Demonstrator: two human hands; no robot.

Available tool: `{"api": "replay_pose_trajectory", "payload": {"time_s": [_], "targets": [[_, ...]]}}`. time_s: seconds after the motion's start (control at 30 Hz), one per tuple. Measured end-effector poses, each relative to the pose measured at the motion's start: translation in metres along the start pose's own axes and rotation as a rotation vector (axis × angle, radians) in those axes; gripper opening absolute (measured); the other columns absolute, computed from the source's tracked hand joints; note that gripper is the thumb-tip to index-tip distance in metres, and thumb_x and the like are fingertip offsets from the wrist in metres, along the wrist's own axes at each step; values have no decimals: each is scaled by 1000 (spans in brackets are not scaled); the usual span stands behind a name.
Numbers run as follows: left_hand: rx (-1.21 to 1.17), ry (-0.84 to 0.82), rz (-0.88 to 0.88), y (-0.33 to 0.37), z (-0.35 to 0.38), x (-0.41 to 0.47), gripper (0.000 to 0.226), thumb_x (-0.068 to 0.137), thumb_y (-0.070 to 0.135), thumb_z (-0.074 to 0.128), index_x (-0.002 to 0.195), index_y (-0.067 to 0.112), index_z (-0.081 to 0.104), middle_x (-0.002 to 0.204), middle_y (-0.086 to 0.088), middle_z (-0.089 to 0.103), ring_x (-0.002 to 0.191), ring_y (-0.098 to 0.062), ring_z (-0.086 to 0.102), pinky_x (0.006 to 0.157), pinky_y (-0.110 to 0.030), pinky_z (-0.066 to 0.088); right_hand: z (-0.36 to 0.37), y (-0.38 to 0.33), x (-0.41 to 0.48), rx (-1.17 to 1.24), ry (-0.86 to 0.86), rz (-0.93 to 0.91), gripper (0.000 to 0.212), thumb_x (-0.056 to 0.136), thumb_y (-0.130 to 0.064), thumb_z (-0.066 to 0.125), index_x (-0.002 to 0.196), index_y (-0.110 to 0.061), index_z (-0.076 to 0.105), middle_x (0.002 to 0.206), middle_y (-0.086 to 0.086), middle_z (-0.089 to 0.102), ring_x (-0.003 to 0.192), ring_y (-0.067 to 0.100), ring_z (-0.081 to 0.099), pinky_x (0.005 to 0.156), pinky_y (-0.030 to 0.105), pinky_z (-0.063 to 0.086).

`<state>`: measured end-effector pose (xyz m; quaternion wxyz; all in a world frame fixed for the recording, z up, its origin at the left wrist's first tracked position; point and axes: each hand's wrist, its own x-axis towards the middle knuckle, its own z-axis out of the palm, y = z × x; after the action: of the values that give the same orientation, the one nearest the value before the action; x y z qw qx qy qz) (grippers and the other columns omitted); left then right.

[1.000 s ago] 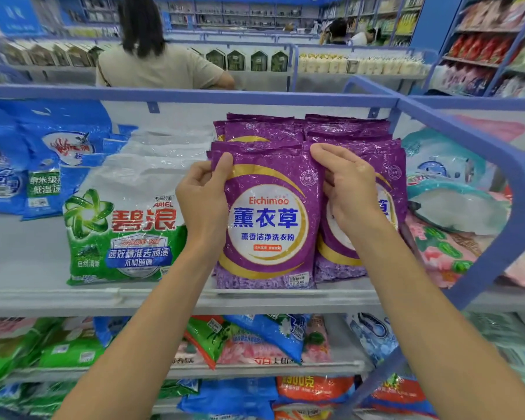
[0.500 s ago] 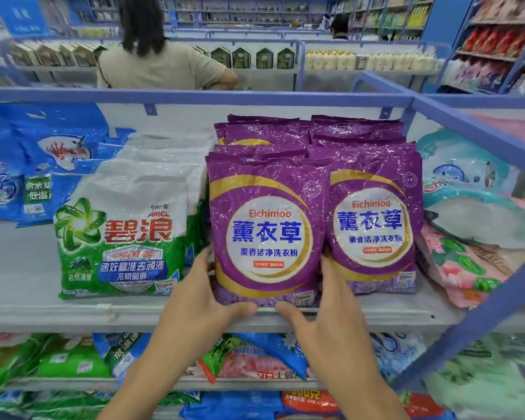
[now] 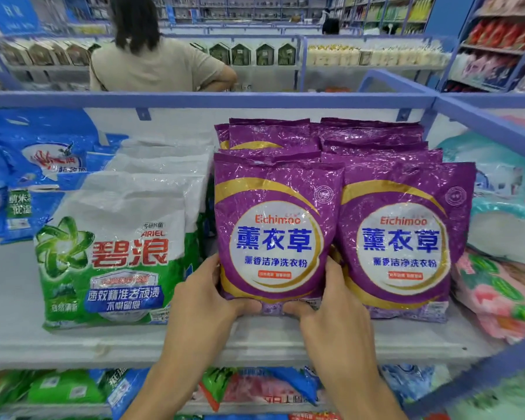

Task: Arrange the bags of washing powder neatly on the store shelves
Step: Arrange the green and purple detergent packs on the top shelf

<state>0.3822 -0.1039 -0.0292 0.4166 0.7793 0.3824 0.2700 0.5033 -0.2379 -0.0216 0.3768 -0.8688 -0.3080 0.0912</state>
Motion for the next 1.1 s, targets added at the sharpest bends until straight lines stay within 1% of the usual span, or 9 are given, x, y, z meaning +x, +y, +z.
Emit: {"api": "replay_pose_trajectory", "payload": {"time_s": [0.2,0.37,0.5,0.6,0.7,0.73,0.83,0.97,1.1], "targets": [[0,-9,10,1,3,-3,79,55,18,98,123,35,61,79,46,63,82,25,60,67,0,44,1,11,1,99,19,-70,81,79,-22,86,144,-33,38,119,-24,58,109,0,53,86,27,43],[58,-69,55,4,-4,-4,82,62,29,96,133,27,56,88,37,59,73,31,52,64,4,39,6,13,-5,159,70,-88,79,82,-15,83,143,-37,38,120,-28,56,111,-4,49,92,23,43],[122,-102,91,2,-9,-6,75,66,40,93,130,30,56,89,32,59,75,24,50,63,4,39,7,10,-11,126,128,-97,78,80,-17,86,144,-34,44,111,-39,47,107,-13,42,85,5,34],[177,-94,145,1,-11,-9,63,72,39,89,126,26,59,96,19,68,79,4,61,64,-4,43,6,8,-17,89,170,-130,87,79,-25,88,152,-30,40,131,-22,54,124,0,47,100,16,36],[213,-54,213,0,-15,-24,50,83,32,80,128,20,61,104,6,74,93,-14,68,66,-17,42,6,10,-31,68,184,-179,85,86,-28,82,157,-23,35,140,-18,48,130,-3,41,105,4,27],[232,-47,222,-1,-17,-30,48,87,32,77,131,19,61,105,2,74,95,-17,68,66,-19,39,6,11,-36,63,174,-177,84,90,-30,77,159,-21,31,150,-13,45,137,1,38,110,9,26],[313,-47,286,-8,-25,-52,49,96,35,66,140,14,56,115,-7,74,103,-25,68,81,-32,48,7,17,-52,42,124,-178,73,102,-38,59,162,-17,23,165,-2,31,151,12,28,122,29,25],[458,-58,292,-25,-38,-88,57,103,37,55,154,15,41,154,-8,49,149,-27,33,118,-42,32,7,33,-78,-75,93,-244,62,108,-41,43,162,-16,25,167,1,27,154,14,20,119,22,13],[559,-68,292,-46,-51,-134,59,105,35,50,156,10,36,165,-8,30,156,-24,15,125,-39,19,9,43,-115,-111,63,-307,61,108,-38,46,161,-16,28,167,-2,27,154,13,21,120,23,14]]}}
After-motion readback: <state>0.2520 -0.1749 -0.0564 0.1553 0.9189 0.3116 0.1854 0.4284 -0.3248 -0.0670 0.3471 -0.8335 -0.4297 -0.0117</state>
